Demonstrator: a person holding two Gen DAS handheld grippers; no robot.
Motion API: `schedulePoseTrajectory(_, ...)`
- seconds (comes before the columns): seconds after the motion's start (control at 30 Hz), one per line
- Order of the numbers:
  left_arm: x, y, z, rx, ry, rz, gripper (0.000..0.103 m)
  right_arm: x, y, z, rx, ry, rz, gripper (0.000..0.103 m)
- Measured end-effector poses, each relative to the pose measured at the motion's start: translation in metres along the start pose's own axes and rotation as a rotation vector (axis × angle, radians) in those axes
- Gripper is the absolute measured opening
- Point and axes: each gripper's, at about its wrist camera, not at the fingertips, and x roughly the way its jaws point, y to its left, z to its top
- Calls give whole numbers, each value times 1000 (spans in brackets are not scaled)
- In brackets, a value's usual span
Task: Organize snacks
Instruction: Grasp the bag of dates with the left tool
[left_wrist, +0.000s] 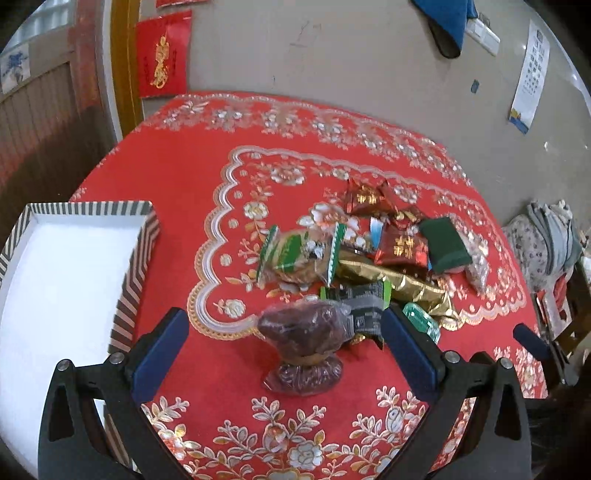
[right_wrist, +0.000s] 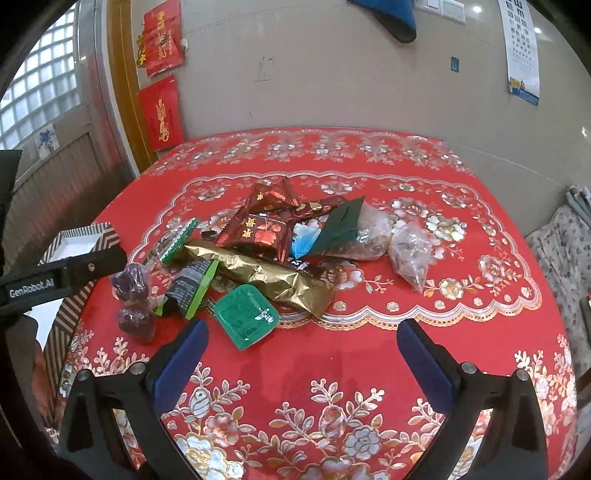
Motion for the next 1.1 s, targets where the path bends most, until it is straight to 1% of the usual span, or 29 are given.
schedulePoseTrajectory(0.17, 3, -7, -5, 18, 10, 0, 103, 1, 0, -2, -5, 8, 7, 102)
schedulePoseTrajectory(0.3, 4, -10, -7, 39, 3, 27, 103, 1, 1, -2, -2, 9, 11, 102)
schedulePoseTrajectory(0.57, 0, -9, -10, 43, -23, 50, 103, -1, 4, -2, -3, 5, 13, 102)
schedulePoseTrajectory(1.1, 2, -9, -13, 40, -23, 63, 103, 1, 3, -3, 6, 15, 14, 102)
